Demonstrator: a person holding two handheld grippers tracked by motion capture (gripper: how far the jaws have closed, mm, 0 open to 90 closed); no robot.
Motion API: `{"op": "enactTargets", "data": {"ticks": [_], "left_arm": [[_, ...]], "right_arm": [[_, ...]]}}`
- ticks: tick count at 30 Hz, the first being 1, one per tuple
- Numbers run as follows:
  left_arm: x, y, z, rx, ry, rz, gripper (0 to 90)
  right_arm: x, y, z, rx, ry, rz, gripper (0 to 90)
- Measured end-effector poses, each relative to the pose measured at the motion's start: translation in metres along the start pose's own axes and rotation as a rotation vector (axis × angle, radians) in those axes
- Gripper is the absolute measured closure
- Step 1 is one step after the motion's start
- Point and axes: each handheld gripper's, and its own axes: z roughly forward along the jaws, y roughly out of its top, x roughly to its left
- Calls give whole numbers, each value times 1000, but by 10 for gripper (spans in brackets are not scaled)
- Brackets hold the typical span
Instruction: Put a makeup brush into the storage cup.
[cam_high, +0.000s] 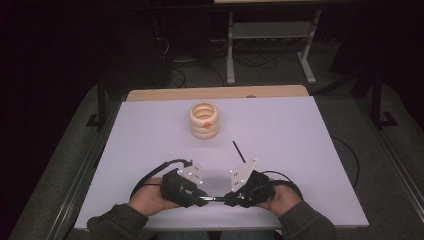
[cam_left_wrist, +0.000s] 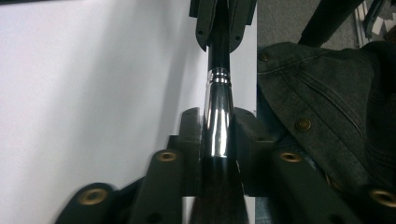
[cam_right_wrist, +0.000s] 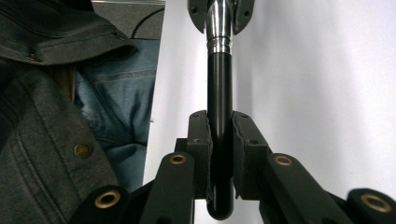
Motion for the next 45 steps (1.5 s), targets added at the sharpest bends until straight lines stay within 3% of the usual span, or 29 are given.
{"op": "enactTargets", "data": {"ticks": [2,3,5,6,9,13,15,17,18,21,24,27,28,31,33,35,38,41,43,45], "left_arm": [[1,0,-1,10,-7,-4,753],[1,0,-1,19,-4,-1,754],[1,1,0,47,12,-3,755],[1,2,1,58,13,-5,755],[0,5,2,66,13,2,756],[-4,7,4,52,9,14,756],[-3,6,2,39,10,17,740],[0,2,-1,-15,25,-24,705],[2,-1,-3,-38,24,-55,604],[11,-14,-10,-121,9,-142,575],[16,-18,-14,-178,-1,-192,554],[17,-14,-17,-237,6,-205,550],[18,-12,-18,-261,7,-211,554],[20,-6,-21,-301,26,-227,578],[20,-4,-22,-318,-1,-247,594],[19,-3,-21,-333,10,-255,638],[20,-3,-19,-317,22,-245,689],[23,-2,-15,-314,-9,-270,698],[23,-2,-13,-315,1,-264,727],[24,-1,-13,-324,-4,-274,739]], "right_arm": [[-1,1,-1,-5,-15,17,705],[-2,3,-3,12,-30,73,644],[-3,5,-4,11,-14,74,642],[0,8,-6,19,-32,60,648],[3,15,-2,68,-24,36,661],[5,15,9,126,-32,4,776],[5,10,10,94,4,39,782],[5,8,9,76,6,57,783],[4,3,2,54,-33,62,783],[1,-5,-5,5,-59,97,783],[-4,-13,-15,-81,-100,165,783],[-4,-10,-19,-157,-119,208,782],[-6,-8,-19,-176,-127,200,782],[-5,-3,-17,-235,-112,248,781],[-6,-2,-14,-238,-119,240,781],[-7,-1,-9,-232,-122,245,780],[-7,0,-5,-221,-129,228,780],[-6,1,1,-175,-151,199,781],[-5,1,2,-171,-140,216,781],[-6,0,5,-165,-150,191,781]]}}
